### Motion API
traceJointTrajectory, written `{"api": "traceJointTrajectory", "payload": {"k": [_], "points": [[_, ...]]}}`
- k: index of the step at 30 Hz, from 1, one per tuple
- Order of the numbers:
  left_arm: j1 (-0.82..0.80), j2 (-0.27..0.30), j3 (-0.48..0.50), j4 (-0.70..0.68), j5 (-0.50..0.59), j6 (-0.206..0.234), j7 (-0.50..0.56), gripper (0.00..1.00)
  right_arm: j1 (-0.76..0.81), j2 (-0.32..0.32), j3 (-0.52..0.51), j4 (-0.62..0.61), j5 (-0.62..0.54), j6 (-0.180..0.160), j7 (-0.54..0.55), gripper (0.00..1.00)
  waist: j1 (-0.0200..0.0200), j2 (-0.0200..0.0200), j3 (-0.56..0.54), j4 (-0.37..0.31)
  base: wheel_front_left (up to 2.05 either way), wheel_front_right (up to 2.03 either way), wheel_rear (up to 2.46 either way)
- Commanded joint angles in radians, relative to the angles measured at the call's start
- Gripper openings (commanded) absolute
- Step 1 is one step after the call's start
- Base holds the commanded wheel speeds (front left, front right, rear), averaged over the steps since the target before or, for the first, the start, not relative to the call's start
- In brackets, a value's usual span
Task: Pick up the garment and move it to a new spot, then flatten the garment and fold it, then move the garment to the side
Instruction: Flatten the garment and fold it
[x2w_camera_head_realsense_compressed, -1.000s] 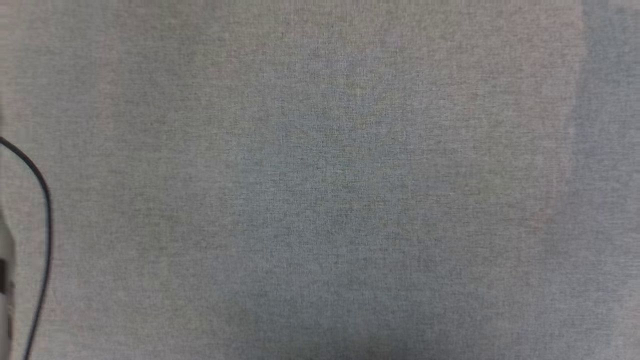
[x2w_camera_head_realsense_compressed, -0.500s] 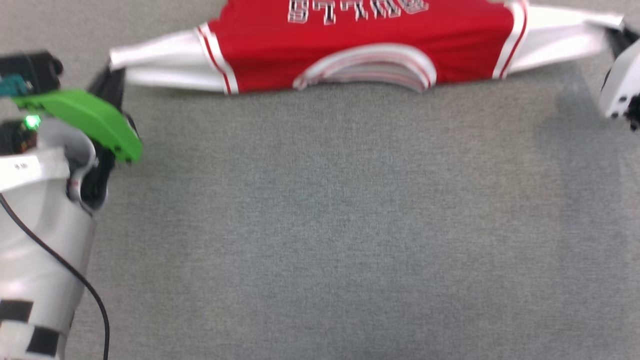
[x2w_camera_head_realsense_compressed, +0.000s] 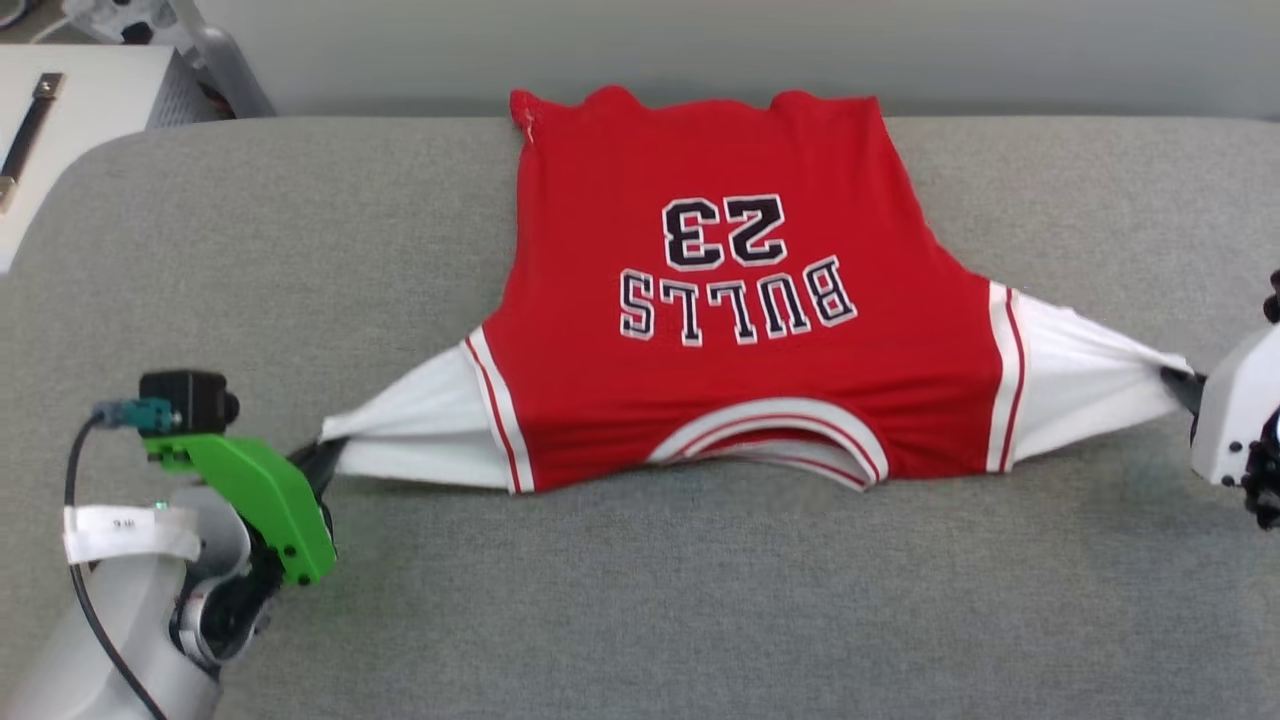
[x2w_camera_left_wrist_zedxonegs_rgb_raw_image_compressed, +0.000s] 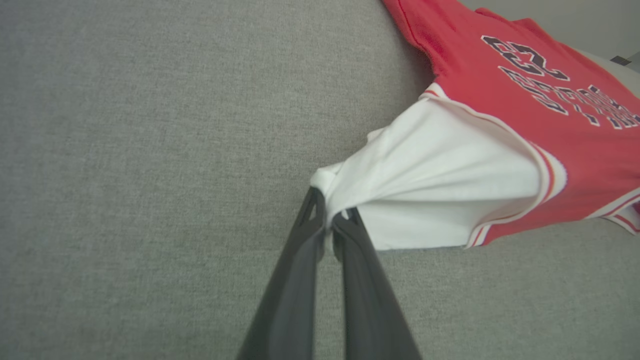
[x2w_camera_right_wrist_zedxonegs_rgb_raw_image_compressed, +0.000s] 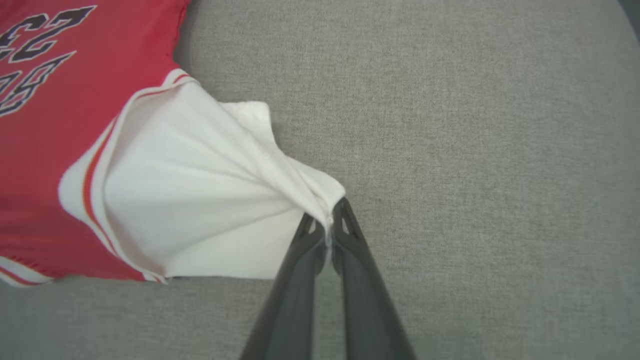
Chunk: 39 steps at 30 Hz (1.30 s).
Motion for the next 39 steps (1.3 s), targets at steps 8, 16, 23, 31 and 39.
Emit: {"api": "traceJointTrajectory", "payload": {"k": [8,16,23,31,39], "points": [[0.289,0.074,0.017,-0.232,-0.089,0.097,0.115,0.0,0.255,-0.068,-0.123,-0.147,0.056,-0.009,0.172,0.0,0.0001,0.0,-0.102,0.01,0.0,0.0,0.0],[0.436,0.079,0.007,-0.459,-0.159,0.162,0.201,0.0,0.485,-0.039,-0.331,-0.342,0.025,-0.009,0.362,0.0,0.0001,0.0,-0.096,0.021,0.0,0.0,0.0],[0.453,0.073,-0.025,-0.522,-0.154,0.185,0.233,0.0,0.583,0.083,-0.471,-0.517,-0.058,-0.009,0.484,0.0,0.0001,0.0,-0.05,0.026,0.0,0.0,0.0],[0.453,0.062,-0.052,-0.562,-0.155,0.181,0.252,0.0,0.624,0.161,-0.538,-0.627,-0.119,-0.009,0.561,0.0,0.0001,0.0,-0.039,0.035,0.0,0.0,0.0],[0.442,0.062,-0.079,-0.627,-0.142,0.178,0.27,0.0,0.616,0.154,-0.545,-0.704,-0.136,-0.009,0.591,1.0,0.0001,0.0,-0.016,0.054,0.0,0.0,0.0]]}}
